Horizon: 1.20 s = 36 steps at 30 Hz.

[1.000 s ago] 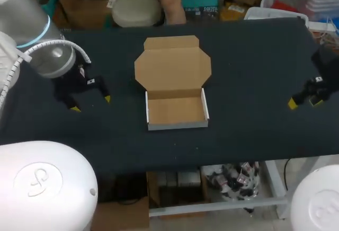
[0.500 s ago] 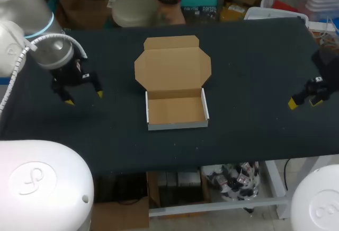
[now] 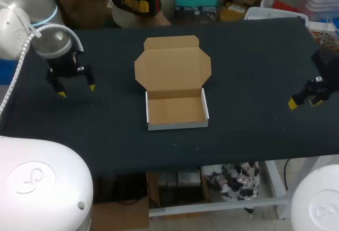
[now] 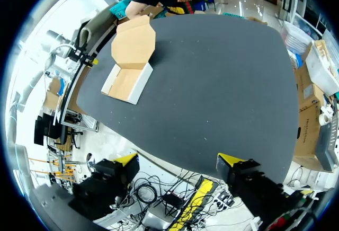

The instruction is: Assemble the packaging by folding the flat box into shape, placing the metal phone stand inside, and closing the box properly

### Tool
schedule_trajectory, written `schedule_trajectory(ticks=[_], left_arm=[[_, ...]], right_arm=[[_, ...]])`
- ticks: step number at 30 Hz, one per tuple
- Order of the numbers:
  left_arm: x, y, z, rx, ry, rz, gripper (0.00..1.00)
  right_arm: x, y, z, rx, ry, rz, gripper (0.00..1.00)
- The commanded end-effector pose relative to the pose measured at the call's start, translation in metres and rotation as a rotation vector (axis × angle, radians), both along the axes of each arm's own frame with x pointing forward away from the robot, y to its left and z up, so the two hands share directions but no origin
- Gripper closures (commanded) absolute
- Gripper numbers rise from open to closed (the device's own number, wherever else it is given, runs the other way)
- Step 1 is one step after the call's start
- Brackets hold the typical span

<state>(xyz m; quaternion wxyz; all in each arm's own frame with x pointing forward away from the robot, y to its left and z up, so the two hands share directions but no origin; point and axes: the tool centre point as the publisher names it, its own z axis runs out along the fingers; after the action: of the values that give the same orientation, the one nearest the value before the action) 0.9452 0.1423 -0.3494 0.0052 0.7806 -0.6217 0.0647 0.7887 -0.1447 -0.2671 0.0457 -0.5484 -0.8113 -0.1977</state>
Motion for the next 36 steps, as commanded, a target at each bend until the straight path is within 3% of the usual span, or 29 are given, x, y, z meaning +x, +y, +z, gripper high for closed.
schedule_trajectory(ticks=[1,22,36], left_arm=[[0.007,-0.002,0.0,-0.004,0.084,-0.008,0.0],[0.007,-0.002,0.0,-0.004,0.084,-0.008,0.0],[0.032,0.023,-0.009,0.017,0.042,-0.048,0.0]], right_arm=[[0.0,0.0,0.002,0.0,0.005,0.001,0.0],[0.0,0.0,0.002,0.0,0.005,0.001,0.0],[0.0,0.0,0.002,0.0,0.005,0.001,0.0]])
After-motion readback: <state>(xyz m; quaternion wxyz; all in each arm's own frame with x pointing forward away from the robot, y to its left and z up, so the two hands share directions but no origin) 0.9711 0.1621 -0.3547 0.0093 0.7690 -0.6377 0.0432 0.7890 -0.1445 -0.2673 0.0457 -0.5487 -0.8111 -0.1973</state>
